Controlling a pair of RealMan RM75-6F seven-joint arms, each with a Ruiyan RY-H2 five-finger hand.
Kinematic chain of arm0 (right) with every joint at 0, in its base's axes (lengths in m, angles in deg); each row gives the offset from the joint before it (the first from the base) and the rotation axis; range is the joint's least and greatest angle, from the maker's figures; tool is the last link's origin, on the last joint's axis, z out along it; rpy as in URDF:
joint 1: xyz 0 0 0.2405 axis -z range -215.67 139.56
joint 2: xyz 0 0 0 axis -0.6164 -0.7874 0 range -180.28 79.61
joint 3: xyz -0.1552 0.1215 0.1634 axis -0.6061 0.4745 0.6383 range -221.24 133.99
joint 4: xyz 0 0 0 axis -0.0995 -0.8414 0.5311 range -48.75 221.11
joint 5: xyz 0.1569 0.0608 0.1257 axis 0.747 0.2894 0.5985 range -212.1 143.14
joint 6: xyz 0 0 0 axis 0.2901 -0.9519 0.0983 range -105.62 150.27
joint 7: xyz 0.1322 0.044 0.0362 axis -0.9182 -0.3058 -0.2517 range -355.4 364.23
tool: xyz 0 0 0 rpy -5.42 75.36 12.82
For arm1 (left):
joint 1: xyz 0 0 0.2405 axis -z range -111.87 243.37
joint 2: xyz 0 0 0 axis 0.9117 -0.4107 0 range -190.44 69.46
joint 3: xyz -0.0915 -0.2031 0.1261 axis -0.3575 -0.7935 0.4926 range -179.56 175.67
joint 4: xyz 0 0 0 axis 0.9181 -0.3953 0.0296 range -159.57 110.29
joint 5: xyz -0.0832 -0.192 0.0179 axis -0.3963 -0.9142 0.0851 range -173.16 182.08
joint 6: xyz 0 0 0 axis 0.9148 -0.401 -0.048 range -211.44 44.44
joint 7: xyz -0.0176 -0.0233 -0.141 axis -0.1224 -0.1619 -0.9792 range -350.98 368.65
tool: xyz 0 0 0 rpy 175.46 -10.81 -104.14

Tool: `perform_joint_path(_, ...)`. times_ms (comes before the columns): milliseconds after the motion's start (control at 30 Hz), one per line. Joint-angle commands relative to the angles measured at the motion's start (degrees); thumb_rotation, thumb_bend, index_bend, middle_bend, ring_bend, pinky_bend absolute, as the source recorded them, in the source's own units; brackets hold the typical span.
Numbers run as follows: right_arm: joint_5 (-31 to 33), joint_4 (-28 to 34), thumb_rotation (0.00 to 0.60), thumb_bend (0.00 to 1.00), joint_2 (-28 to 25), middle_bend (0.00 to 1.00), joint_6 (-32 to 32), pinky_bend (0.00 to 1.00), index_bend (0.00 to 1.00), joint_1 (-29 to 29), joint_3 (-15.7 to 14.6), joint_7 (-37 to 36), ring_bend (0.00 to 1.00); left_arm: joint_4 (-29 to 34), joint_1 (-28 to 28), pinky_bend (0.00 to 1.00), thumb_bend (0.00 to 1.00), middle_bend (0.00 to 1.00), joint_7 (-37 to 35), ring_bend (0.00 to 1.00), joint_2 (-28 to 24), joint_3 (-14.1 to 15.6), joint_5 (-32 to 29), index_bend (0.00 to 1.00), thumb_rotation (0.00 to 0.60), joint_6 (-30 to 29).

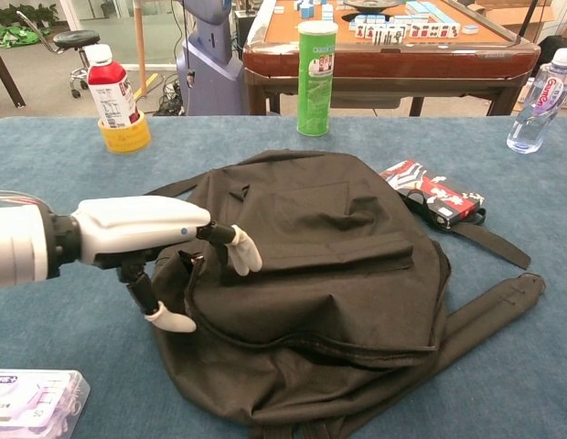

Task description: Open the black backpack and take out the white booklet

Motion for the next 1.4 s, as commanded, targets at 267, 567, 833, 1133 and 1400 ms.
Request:
perform_joint_path(267, 0.5, -0.5, 0.600, 0.18, -0.3, 0.34, -0.1, 0.38, 0.43, 0.5, -0.1, -0.7, 0.31, -1.9, 1.4, 0.16, 0.23, 0.28, 7.7, 0.26, 2.8, 0.8, -4.9, 0.34, 0.600, -0.1)
perform_joint_path(567, 0.4, -0.3, 0.600, 0.18, -0.5, 0.34, -0.4, 0.38, 0.43, 0.7, -0.2, -0.7, 0.31, -6.8, 1.7, 0.16, 0.23, 0.28, 5.0, 0.26, 6.2, 1.0, -6.4, 0.39, 0.600, -1.7)
perform_joint_path(833, 0.4, -0.6, 0.600, 0.19, -0.2, 0.34, 0.0, 0.38, 0.43, 0.7, -0.2, -1.0, 0.31, -6.7, 2.2, 0.16, 0.53, 0.30, -0.9, 0.27, 6.5, 1.2, -5.4, 0.54, 0.600, -2.5)
perform_joint_path(1133, -1.2, -0.2, 0.600, 0.19, -0.8, 0.34, 0.1, 0.38, 0.43, 0.1, -0.3, -2.3, 0.31, -7.7, 1.7, 0.16, 0.72, 0.39, -2.2, 0.33, 7.7, 0.5, -5.0, 0.69, 0.600, -6.6)
perform_joint_path(1400, -9.3, 3.2, 0.600, 0.19, -2.8, 0.36, 3.1, 0.39, 0.43, -3.7, -2.2, -5.5, 0.31, -4.6, 1.2, 0.16, 0.76, 0.45, -3.4, 0.37, 6.1, -3.4, -9.5, 0.73, 0.600, -9.5)
